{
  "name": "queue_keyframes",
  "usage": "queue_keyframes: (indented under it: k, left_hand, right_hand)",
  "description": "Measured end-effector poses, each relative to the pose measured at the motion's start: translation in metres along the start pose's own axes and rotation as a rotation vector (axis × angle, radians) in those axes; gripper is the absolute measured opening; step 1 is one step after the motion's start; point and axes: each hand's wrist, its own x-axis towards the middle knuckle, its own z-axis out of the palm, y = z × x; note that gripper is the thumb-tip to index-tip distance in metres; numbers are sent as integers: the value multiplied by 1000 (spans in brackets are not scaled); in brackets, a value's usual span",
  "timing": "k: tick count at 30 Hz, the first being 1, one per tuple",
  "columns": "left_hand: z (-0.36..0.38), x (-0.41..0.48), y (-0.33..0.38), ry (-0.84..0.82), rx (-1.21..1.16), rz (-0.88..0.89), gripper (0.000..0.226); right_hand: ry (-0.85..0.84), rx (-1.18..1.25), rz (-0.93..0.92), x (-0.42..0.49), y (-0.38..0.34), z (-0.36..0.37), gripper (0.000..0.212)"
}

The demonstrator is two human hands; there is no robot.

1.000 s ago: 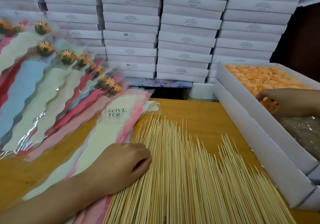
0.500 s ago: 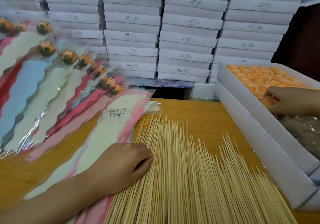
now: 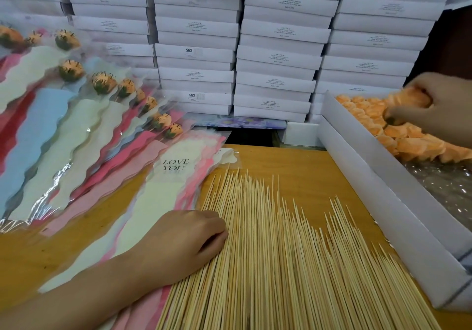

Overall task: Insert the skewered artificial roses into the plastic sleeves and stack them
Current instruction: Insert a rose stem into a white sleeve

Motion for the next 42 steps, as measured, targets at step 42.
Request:
queue_keyframes:
  k: [42]
  left_hand:
    - [-1,11,-22,253,-1230,-432,25]
  right_hand:
    - [-240,721,-515,-108,-125,144,41]
